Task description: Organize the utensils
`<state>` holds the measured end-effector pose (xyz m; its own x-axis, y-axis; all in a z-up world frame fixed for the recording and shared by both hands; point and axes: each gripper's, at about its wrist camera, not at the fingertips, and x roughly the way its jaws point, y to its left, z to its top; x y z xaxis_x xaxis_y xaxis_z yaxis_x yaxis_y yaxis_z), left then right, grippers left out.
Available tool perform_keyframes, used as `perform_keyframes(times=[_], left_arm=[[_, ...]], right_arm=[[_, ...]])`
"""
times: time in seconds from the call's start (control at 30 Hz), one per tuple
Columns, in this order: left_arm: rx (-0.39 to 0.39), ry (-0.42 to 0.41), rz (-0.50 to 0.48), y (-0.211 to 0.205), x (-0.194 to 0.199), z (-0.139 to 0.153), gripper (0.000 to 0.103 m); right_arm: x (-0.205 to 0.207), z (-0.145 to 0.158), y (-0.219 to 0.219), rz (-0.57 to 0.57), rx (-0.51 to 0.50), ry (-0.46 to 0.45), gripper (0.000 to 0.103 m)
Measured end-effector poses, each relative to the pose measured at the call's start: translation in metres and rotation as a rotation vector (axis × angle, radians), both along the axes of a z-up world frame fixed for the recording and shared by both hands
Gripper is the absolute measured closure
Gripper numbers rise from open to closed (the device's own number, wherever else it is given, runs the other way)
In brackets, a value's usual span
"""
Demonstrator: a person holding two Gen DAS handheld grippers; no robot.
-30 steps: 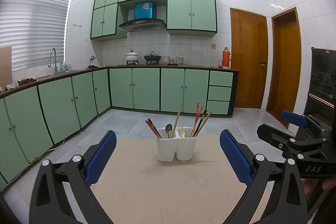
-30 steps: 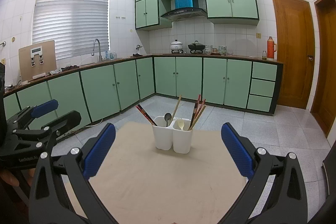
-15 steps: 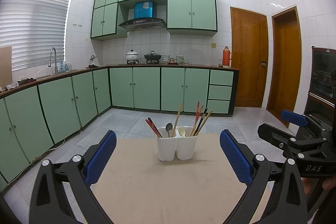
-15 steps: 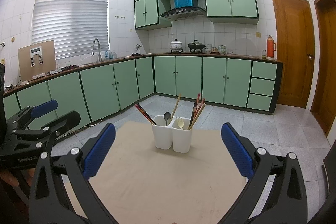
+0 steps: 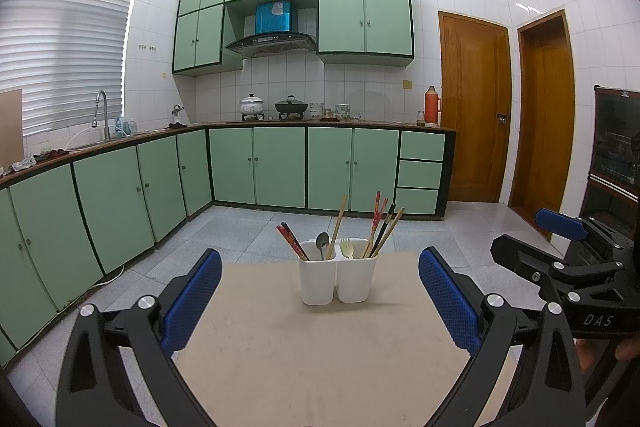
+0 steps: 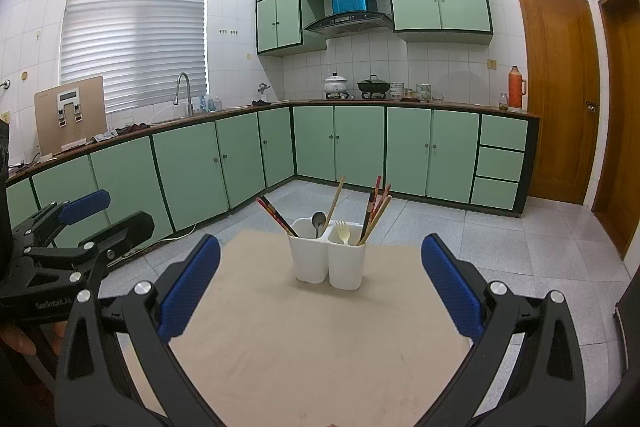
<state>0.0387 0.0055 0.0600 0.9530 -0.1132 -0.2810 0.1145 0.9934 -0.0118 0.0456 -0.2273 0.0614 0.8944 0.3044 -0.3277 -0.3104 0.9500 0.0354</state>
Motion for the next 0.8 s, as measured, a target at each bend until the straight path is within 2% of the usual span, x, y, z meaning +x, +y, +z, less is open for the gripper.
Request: perform_keyframes(times=[0.8], left_arm=[[0.0, 0.011, -0.003, 0.003, 0.0, -0.006, 0.006]], right_arm=[[0.004, -0.013, 0.0, -0.006, 0.001, 0.011, 0.005]])
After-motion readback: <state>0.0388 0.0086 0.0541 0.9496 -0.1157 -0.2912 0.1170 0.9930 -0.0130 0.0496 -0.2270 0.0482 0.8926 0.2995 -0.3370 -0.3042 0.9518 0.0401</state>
